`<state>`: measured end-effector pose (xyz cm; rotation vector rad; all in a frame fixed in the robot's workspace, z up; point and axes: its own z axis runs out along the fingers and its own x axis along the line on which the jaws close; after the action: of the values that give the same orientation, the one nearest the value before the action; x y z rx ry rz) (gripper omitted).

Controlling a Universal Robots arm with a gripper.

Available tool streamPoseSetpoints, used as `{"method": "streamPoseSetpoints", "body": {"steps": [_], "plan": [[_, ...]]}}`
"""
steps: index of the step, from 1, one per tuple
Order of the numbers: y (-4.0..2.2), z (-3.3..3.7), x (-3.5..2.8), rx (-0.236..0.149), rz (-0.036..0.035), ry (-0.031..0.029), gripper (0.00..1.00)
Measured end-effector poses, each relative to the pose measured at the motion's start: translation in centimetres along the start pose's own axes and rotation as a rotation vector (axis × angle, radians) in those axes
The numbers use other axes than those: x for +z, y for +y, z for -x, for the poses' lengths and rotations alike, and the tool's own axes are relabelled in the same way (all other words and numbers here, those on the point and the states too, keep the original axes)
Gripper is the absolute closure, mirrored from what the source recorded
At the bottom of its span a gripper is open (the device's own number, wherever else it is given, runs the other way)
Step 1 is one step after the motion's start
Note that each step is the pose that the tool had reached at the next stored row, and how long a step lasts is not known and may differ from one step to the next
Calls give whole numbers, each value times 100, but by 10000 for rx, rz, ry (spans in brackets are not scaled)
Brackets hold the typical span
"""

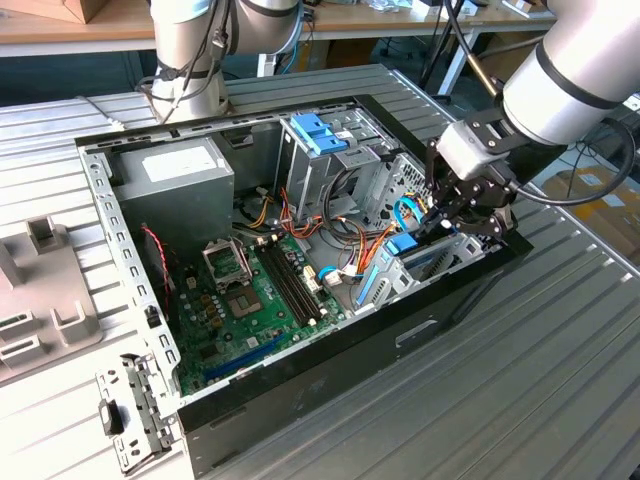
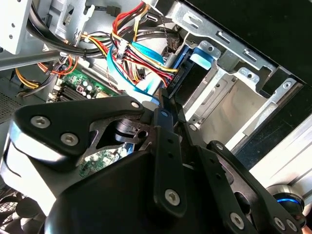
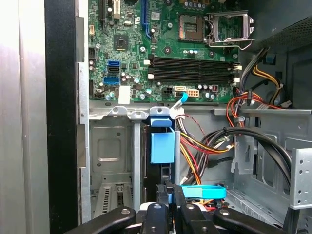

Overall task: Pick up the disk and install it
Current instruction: 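Insert the second disk wire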

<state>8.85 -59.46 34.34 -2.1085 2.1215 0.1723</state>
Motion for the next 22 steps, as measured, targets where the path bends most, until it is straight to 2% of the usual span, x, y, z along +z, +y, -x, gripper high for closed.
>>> {"method": "streamPoseSetpoints", "body": {"steps": [3, 6, 7, 9, 10, 20, 21, 22], "plan": [[4, -3, 6, -3, 0, -1, 84], [-17, -3, 7, -6, 1, -4, 84], [-76, 8, -44, -6, 2, -22, 84], [-84, 11, -14, -21, 16, -103, 84], [-84, 15, -1, -27, 18, -108, 84], [-83, 10, 27, -28, 21, -109, 83], [-83, 10, 27, -27, 21, -109, 76], [-83, 10, 27, -28, 21, -109, 76]]}}
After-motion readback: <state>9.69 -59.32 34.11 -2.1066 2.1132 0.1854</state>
